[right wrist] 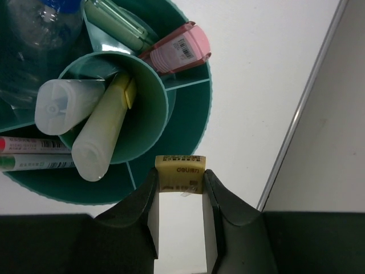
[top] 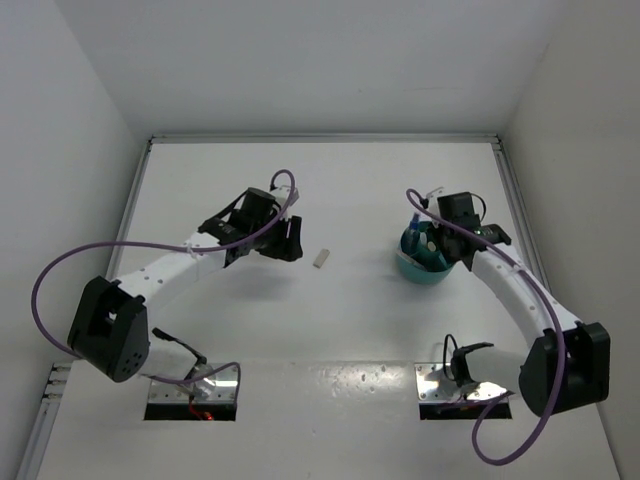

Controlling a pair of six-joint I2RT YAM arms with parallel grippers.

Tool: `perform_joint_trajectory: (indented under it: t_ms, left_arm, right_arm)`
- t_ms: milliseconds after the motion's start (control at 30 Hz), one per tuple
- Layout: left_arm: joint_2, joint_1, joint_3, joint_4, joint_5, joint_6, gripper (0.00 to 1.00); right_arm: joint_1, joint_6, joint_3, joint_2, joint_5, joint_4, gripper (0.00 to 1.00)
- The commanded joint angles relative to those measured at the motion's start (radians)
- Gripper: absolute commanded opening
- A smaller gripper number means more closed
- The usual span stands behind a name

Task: Sort the stationery into containers
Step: Place the stationery in the storage box.

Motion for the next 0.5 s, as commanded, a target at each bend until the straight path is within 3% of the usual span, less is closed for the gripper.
perform_joint_trajectory:
  t_ms: [0,233,333,467]
  left_arm:
    - [0.014,-0.003,0.035,0.0,-0.004,0.021,0.62]
    - [0.026,-0.003,0.035,0.0,0.005,0.021,0.63]
    - [0.035,-0.012,0.035,0.0,0.005,0.021,0.67]
    - [0.069,-0.038,0.055,0.0,0.005,0.021,0.69]
  right_arm:
    - [-0.025,-0.002,-0.007,0.02,-0.053,0.055,0.0]
    - [-0.065,-0.002,-0.007,0.041,-0.109,0.086,0.0]
    - [-0.076,-0.002,-0.007,0.041,-0.132,0.086,0.17]
    - [-0.085,-0.002,-0.026,0.041,-0.157,0.097,0.31]
